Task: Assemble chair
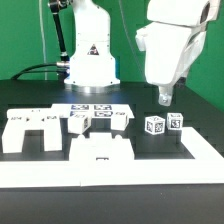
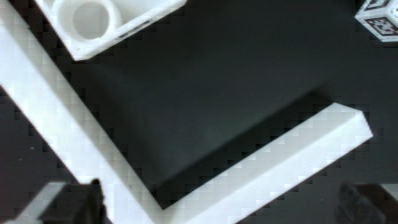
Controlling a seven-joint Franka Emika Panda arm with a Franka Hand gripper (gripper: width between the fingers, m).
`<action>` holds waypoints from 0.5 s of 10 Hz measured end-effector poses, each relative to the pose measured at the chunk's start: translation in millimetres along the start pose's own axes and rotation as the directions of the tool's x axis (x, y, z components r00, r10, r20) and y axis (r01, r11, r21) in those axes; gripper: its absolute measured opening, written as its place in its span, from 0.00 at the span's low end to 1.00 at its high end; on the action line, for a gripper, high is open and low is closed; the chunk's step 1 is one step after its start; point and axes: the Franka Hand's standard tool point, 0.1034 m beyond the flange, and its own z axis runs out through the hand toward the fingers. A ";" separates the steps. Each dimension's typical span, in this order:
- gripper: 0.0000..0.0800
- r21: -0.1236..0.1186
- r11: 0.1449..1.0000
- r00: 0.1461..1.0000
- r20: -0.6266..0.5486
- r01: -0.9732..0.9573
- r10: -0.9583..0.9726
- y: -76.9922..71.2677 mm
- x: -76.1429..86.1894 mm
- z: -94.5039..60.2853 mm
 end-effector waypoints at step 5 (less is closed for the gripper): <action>0.81 0.001 1.000 1.000 0.000 -0.001 0.001 -0.1 -0.6 0.7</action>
Offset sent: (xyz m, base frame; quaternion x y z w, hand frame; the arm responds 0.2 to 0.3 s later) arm 0.0000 0.0000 0.0000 0.0000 0.0000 0.0000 1.0000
